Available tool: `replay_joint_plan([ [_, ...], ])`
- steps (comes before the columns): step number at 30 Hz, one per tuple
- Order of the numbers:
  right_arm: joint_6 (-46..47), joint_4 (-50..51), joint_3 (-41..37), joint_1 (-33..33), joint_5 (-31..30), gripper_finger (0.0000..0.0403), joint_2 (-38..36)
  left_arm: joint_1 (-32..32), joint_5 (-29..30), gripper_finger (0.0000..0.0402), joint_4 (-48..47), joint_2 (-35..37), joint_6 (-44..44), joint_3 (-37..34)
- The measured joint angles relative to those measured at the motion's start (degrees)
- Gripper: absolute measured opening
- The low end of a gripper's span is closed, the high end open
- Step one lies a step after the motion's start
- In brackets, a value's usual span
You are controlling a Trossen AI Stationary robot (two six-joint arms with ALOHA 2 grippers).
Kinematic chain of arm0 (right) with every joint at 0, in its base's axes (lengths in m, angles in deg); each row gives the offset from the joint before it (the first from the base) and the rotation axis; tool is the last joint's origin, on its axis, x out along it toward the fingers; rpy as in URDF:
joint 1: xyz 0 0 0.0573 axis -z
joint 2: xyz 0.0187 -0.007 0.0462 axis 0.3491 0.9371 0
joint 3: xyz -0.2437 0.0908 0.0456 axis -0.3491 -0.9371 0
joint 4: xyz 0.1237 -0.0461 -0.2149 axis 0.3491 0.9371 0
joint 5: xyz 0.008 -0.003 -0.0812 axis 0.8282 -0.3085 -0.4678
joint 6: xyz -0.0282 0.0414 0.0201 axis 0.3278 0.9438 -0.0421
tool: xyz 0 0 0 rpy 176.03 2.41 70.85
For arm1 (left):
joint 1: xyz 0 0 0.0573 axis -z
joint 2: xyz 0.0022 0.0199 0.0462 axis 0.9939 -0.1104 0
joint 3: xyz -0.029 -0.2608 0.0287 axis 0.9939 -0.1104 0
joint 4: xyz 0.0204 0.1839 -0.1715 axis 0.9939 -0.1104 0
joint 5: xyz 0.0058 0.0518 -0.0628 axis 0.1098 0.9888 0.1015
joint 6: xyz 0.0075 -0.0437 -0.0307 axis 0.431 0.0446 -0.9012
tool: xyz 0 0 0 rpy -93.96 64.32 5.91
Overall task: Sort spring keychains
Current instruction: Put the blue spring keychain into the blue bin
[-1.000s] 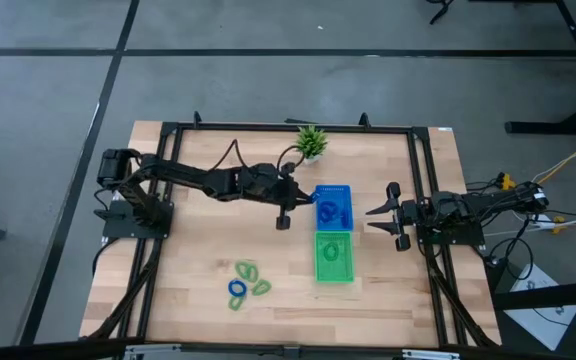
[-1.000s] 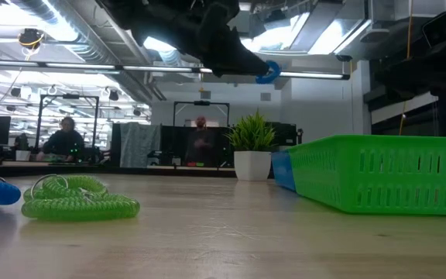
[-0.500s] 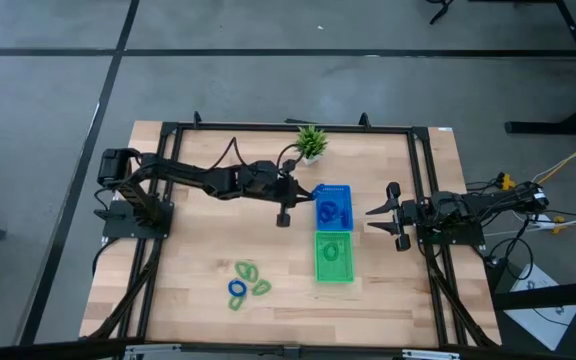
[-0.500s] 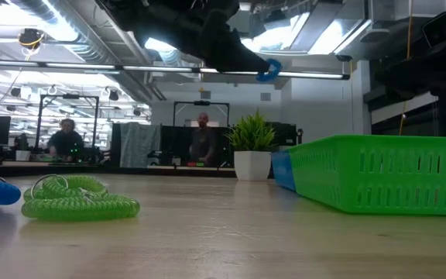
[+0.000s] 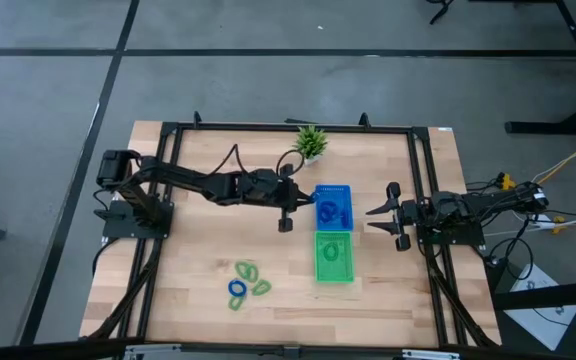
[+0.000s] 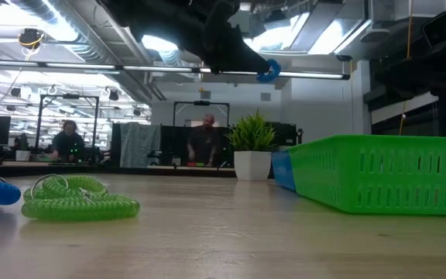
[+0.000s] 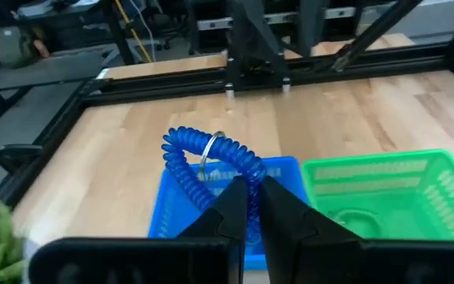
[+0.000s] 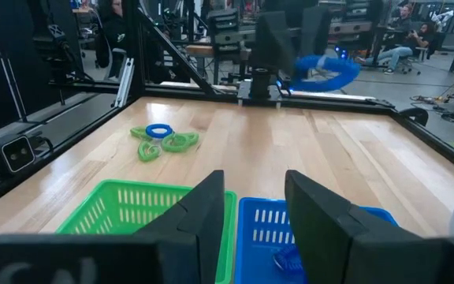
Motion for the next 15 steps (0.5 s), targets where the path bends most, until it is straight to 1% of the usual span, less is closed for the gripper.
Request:
replay_joint_plan([
  [3, 0.0, 0.0, 0.0, 0.0, 0.0, 0.0136, 0.1, 1.1, 1.1, 0.0018, -0.6, 0.0, -0.4, 0.6],
  [6, 0.0, 0.0, 0.0, 0.0, 0.0, 0.0136, 0.1, 1.8, 1.6, 0.0017, -3.4, 0.0, -0.8, 2.6],
  [15, 0.0, 0.0, 0.0, 0.0, 0.0, 0.0136, 0.1, 3.6, 1.6, 0.0017, -10.1, 0.0, -0.9, 7.2],
])
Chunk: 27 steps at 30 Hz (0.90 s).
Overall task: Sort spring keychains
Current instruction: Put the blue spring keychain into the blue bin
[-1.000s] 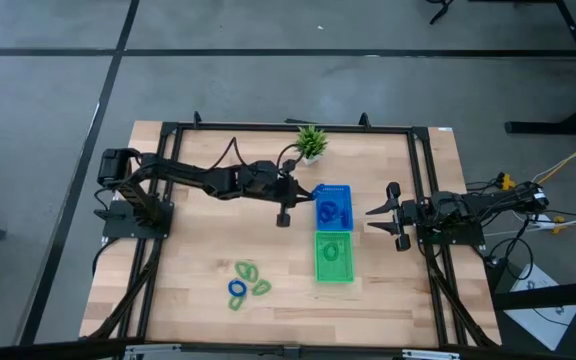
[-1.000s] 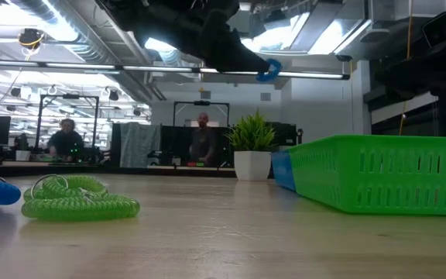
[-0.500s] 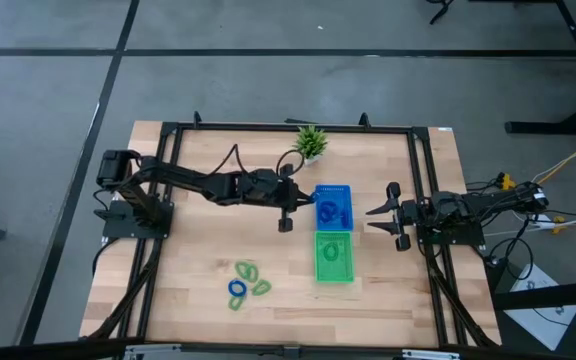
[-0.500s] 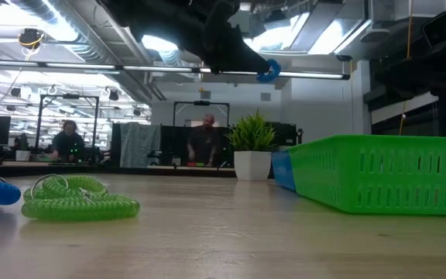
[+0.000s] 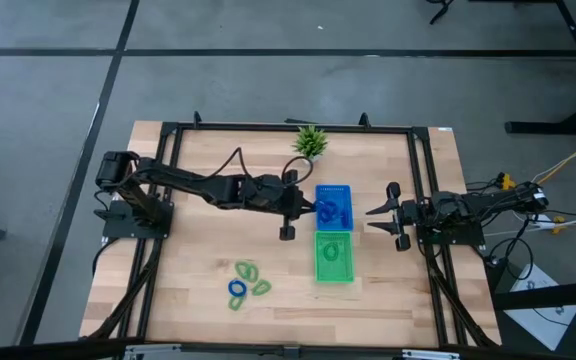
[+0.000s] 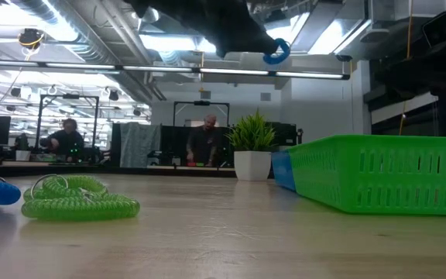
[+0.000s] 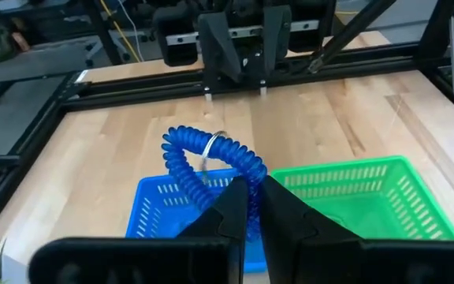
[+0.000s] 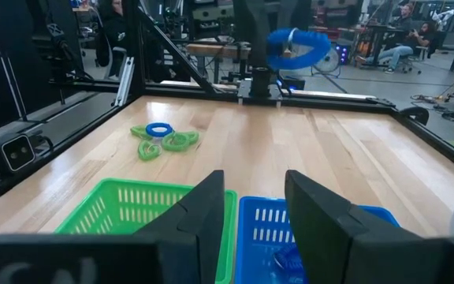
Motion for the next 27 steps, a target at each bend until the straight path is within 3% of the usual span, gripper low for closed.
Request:
replay_joint_plan([
  [9, 0.0, 0.0, 0.0, 0.0, 0.0, 0.0136, 0.0, 1.4, 1.0, 0.0017, 0.2, -1.6, -0.5, 0.9],
  [18, 0.0, 0.0, 0.0, 0.0, 0.0, 0.0136, 0.0, 1.3, 0.9, 0.0017, 6.7, -4.5, -0.6, 1.0],
  [27, 0.0, 0.0, 0.0, 0.0, 0.0, 0.0136, 0.0, 1.0, 2.6, 0.0017, 3.3, -6.1, -1.1, 3.7],
])
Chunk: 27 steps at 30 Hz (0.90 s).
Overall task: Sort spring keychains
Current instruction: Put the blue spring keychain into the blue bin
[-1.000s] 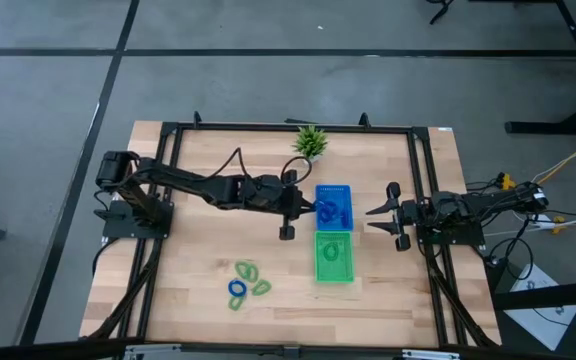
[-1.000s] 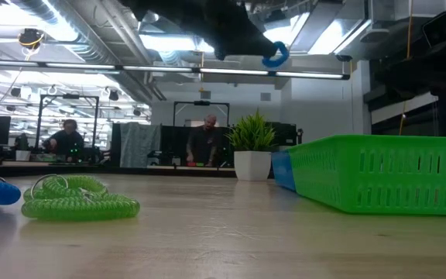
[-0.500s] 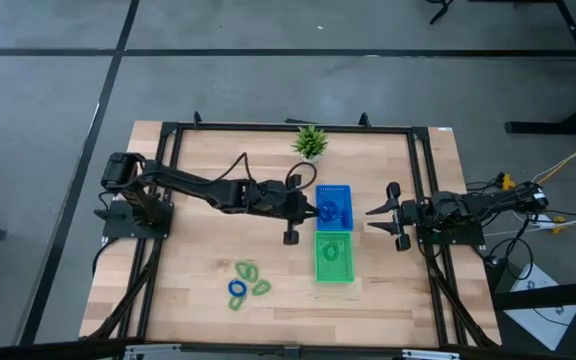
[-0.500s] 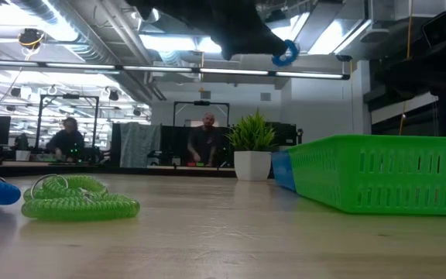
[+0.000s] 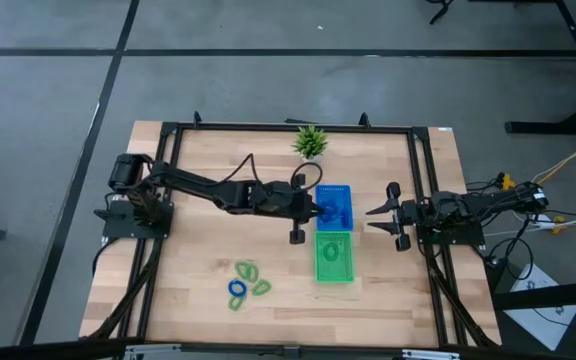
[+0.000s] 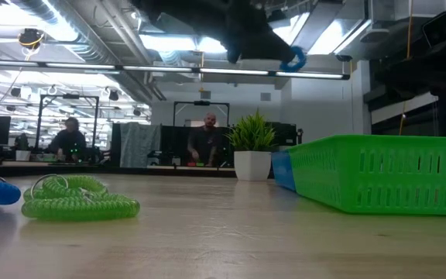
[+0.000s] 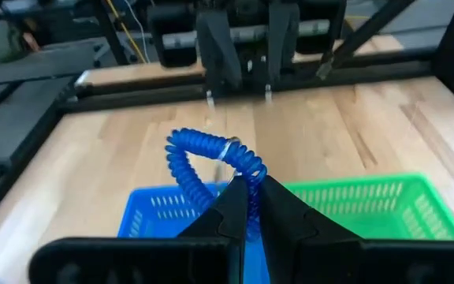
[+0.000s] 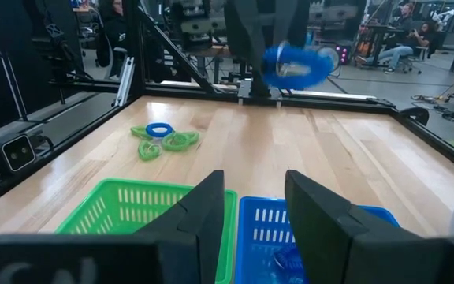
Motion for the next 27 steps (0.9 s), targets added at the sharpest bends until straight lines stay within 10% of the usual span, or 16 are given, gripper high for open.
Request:
replay_joint_plan([
  [27, 0.0, 0.0, 0.0, 0.0, 0.0, 0.0136, 0.0, -2.2, -0.4, 0.0018, -7.0, -5.3, 5.0, 6.7],
])
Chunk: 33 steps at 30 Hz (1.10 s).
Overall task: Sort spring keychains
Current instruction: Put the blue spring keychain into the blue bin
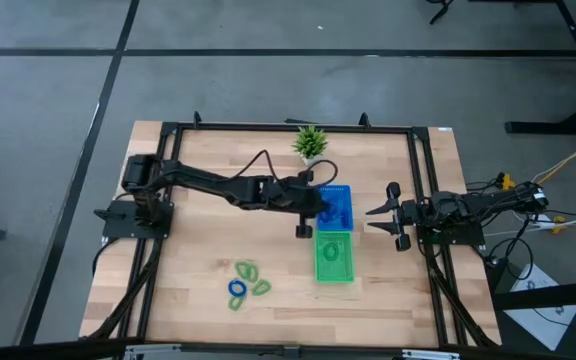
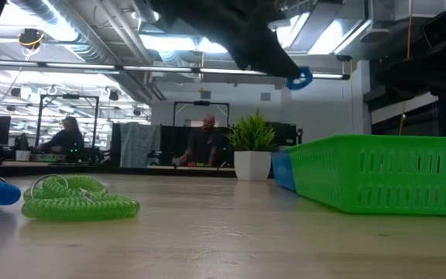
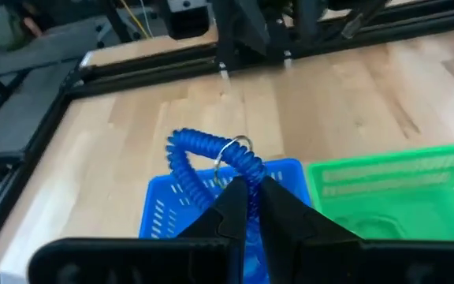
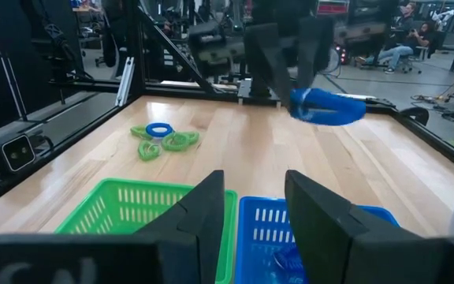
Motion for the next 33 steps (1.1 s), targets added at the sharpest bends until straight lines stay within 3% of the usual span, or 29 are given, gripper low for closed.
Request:
replay_joint_plan([
  [8, 0.0, 0.0, 0.0, 0.0, 0.0, 0.0136, 0.0, -1.0, 0.2, 0.0018, 7.0, -3.4, 5.1, 0.0],
  [17, 0.0, 0.0, 0.0, 0.0, 0.0, 0.0136, 0.0, -1.8, 0.0, 0.0018, 7.1, -3.3, 9.6, 0.0],
  [23, 0.0, 0.0, 0.0, 0.0, 0.0, 0.0136, 0.0, -3.4, -3.1, 0.0018, 7.1, -3.3, 7.7, 0.0],
  [33, 0.0, 0.0, 0.0, 0.0, 0.0, 0.0136, 0.0, -4.2, -2.8, 0.0018, 5.8, -3.3, 6.6, 0.7],
])
